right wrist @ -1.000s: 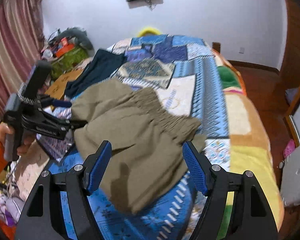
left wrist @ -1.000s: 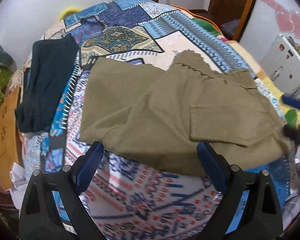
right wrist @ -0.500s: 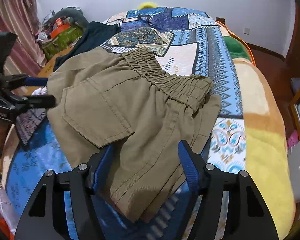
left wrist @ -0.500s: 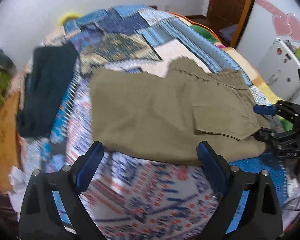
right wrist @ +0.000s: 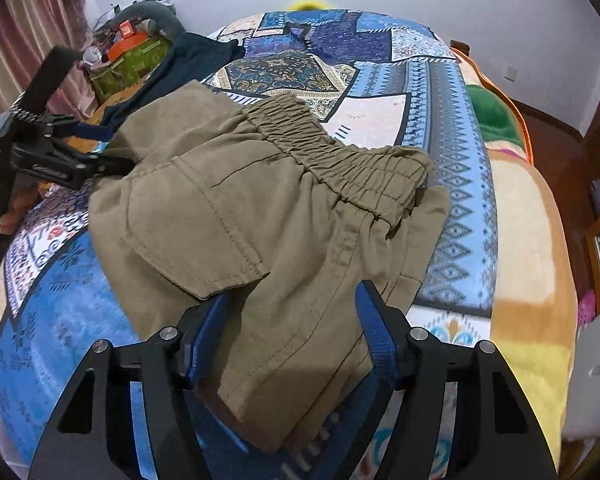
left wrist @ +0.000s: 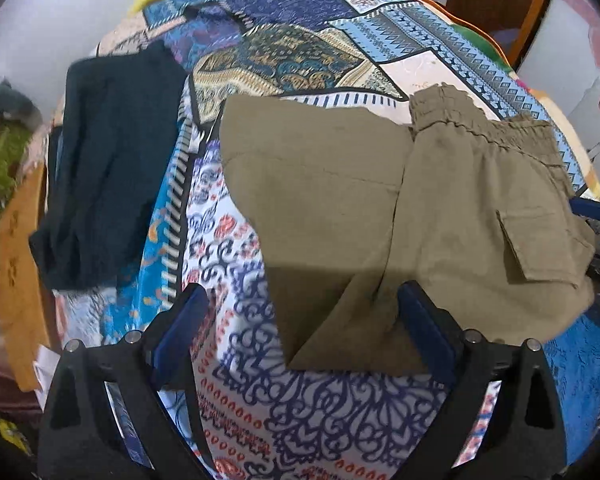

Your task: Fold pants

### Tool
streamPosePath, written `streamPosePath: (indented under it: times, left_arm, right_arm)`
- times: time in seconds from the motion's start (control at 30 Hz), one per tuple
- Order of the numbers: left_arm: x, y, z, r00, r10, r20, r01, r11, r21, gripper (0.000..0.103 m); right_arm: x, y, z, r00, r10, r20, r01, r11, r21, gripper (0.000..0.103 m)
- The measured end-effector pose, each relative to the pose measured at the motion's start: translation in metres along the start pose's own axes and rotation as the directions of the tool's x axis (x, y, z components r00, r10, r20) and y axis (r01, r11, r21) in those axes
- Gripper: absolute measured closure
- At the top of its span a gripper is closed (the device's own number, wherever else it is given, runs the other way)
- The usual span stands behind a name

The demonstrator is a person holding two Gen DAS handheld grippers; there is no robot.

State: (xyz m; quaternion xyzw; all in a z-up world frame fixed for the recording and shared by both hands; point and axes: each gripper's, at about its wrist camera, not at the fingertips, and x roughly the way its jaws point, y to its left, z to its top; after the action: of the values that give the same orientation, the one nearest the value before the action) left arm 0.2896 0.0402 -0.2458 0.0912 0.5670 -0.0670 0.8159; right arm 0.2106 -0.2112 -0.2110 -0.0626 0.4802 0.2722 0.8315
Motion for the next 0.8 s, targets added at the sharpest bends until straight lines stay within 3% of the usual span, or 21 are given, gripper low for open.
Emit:
streamPosePath:
  times: [0.23, 0.43, 0.6, 0.8]
  left_arm:
    - [-0.017, 0.004, -0.033, 0.999, 0.004, 0.038, 0.0, 0.996, -0.085, 0.005]
    - [-0.041, 0.001, -0.042, 0.995, 0.029, 0.097, -0.022, 0.997, -0.076, 0.008]
    - [-0.07, 0.003, -0.02, 0.981, 0.018, 0.195, -0.004, 0.998, -0.069, 0.009]
    - [-0.073, -0.005, 0.027, 0.973, -0.032, 0.23, 0.039, 0.999, -0.026, 0.009]
  right_arm:
    - [0.016, -0.008, 0.019, 1.0, -0.018, -0.009, 0.018, 0.999, -0.027, 0.048]
    - [0.012, -0.013, 0.029, 0.999, -0.011, -0.03, 0.011, 1.0, 0.006, 0.047]
    - [-0.012, -0.02, 0.036, 1.0, 0.012, 0.012, -0.012, 0.998, 0.054, 0.045]
    - [-0.037, -0.02, 0.054, 0.994, 0.019, 0.112, -0.028, 0.996, 0.08, 0.045]
